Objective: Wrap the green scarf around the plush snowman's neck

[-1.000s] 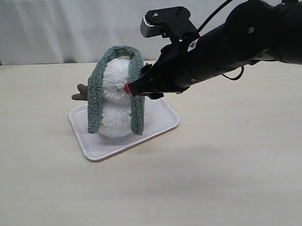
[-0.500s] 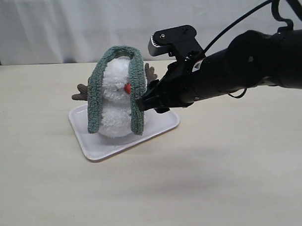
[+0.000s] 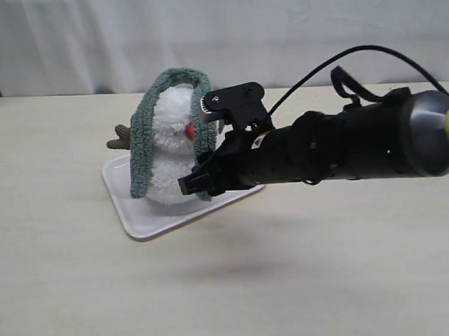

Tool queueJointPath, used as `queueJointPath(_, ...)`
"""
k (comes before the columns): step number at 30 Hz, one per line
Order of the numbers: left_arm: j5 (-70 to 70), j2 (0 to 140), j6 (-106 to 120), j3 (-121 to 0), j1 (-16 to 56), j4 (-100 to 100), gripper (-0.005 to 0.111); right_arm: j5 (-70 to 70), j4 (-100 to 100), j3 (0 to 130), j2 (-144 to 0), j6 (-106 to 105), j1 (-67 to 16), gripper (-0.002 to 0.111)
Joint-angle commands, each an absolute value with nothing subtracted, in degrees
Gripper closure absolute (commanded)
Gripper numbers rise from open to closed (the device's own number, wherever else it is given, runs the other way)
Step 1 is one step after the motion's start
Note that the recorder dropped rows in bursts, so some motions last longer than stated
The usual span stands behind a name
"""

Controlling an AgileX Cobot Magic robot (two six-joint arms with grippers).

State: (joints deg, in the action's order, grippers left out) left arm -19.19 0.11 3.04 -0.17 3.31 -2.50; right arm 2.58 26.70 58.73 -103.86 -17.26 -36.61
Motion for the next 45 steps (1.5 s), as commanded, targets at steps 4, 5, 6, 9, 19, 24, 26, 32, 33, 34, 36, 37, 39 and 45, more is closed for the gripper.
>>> queueJointPath(4, -18.52, 0.00, 2.90, 0.00, 3.46, -2.36, 0.107, -4.86, 26.97, 58.96, -107.81, -17.15, -36.80, 0.057)
queueJointPath(5, -18.52, 0.00, 2.90, 0.00, 3.46, -2.36, 0.107, -4.19, 26.97, 59.25, -107.95, -17.15, -36.80, 0.061)
queueJointPath(6, -18.52, 0.00, 2.90, 0.00, 3.46, -2.36, 0.107, -4.08, 26.97, 59.25, -107.98, -17.31, -36.80, 0.067)
queueJointPath(9, -18.52, 0.00, 2.90, 0.00, 3.46, -2.36, 0.107, -2.83, 26.97, 59.25, -107.59, -20.83, -36.80, 0.093)
queueJointPath(19, -18.52, 0.00, 2.90, 0.00, 3.46, -2.36, 0.107, 6.50, 23.99, 61.05, -98.42, -26.75, -35.79, 0.104)
queueJointPath(24, -18.52, 0.00, 2.90, 0.00, 3.46, -2.36, 0.107, 19.56, 17.08, 69.15, -97.76, -23.33, -32.51, 0.104)
queueJointPath(26, -18.52, 0.00, 2.90, 0.00, 3.46, -2.36, 0.107, 24.38, 9.61, 73.07, -98.29, -17.19, -31.13, 0.104)
queueJointPath(32, -18.52, 0.00, 2.90, 0.00, 3.46, -2.36, 0.107, 34.56, -14.80, 80.88, -100.80, 3.24, -30.00, 0.104)
queueJointPath(33, -18.52, 0.00, 2.90, 0.00, 3.46, -2.36, 0.107, 34.68, -15.72, 81.22, -101.25, 3.75, -30.00, 0.104)
queueJointPath(34, -18.52, 0.00, 2.90, 0.00, 3.46, -2.36, 0.107, 34.53, -15.71, 81.19, -101.73, 3.75, -30.00, 0.104)
queueJointPath(36, -18.52, 0.00, 2.90, 0.00, 3.46, -2.36, 0.107, 34.17, -15.10, 81.19, -103.24, 3.75, -30.12, 0.104)
queueJointPath(37, -18.52, 0.00, 2.90, 0.00, 3.46, -2.36, 0.107, 34.08, -14.99, 81.19, -104.24, 3.75, -30.12, 0.104)
queueJointPath(39, -18.52, 0.00, 2.90, 0.00, 3.46, -2.36, 0.107, 33.94, -15.01, 81.19, -106.34, 3.75, -30.12, 0.104)
queueJointPath(45, -18.52, 0.00, 2.90, 0.00, 3.46, -2.36, 0.107, 33.15, -15.01, 81.24, -111.76, 3.75, -30.12, 0.104)
